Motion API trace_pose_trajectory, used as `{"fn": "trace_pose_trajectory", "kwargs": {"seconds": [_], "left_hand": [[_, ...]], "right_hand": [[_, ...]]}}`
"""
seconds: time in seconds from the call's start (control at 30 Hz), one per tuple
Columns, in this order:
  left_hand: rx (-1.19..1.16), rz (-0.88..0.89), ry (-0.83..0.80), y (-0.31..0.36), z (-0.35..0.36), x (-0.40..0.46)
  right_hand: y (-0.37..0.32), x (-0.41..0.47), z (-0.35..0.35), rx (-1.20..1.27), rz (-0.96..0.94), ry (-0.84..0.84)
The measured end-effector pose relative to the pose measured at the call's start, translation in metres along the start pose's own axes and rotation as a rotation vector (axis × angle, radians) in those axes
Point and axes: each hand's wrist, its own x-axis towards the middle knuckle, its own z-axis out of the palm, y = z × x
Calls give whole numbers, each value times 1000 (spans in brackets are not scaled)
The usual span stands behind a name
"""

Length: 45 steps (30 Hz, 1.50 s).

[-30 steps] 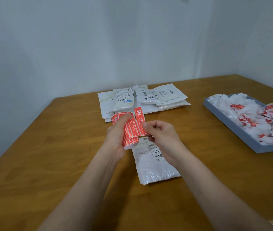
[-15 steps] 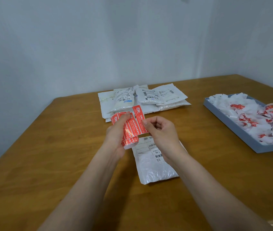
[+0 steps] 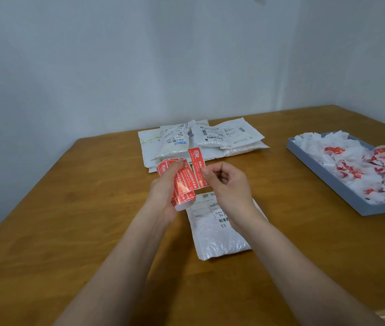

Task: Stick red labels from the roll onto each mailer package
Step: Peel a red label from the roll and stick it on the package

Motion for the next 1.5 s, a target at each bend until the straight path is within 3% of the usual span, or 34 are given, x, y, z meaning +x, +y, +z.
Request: {"fn": "trace_pose_trajectory", "kwargs": {"seconds": [0.17, 0.43, 0.6, 0.7, 0.93, 1.1, 1.5], "left_hand": [[-114, -53, 93, 6, -14, 2], [-97, -63, 213, 3, -28, 12], [24, 52, 329, -9, -40, 30], [87, 234, 379, -15, -43, 39], [261, 430, 237, -20, -57, 51], [345, 461, 151, -22, -66, 51], [364, 446, 113, -24, -79, 48]], "right_hand": [[-2, 10, -16, 106, 28, 93], [6, 8, -16, 127, 198, 59], [10, 8, -13, 105, 209, 27], [11, 8, -12, 88, 209, 12], [15, 10, -9, 59, 216, 1], [15, 9, -4, 47, 229, -10], [10, 6, -4, 59, 230, -16]]}}
